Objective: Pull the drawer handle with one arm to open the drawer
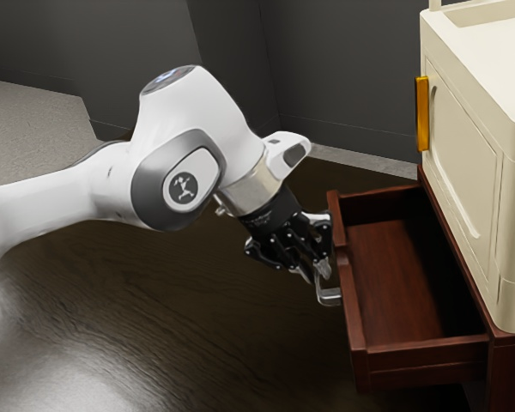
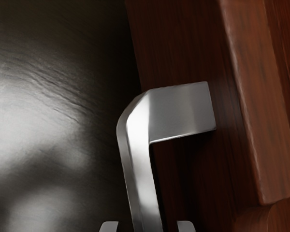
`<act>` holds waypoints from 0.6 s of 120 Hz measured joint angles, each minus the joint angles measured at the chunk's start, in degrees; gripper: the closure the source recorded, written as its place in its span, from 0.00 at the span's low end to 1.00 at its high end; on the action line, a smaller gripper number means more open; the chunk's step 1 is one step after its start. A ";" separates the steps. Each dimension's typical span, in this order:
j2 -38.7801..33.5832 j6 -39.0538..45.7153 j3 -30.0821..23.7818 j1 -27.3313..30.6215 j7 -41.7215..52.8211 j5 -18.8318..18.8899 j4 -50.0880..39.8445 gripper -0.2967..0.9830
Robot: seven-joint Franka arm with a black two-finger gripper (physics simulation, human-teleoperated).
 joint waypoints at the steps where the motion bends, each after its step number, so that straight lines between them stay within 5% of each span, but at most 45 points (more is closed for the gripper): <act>1: -0.05 0.00 0.03 0.06 0.01 0.01 -0.06 0.72; 72: -5.10 0.47 1.11 1.77 0.30 0.19 -5.70 0.72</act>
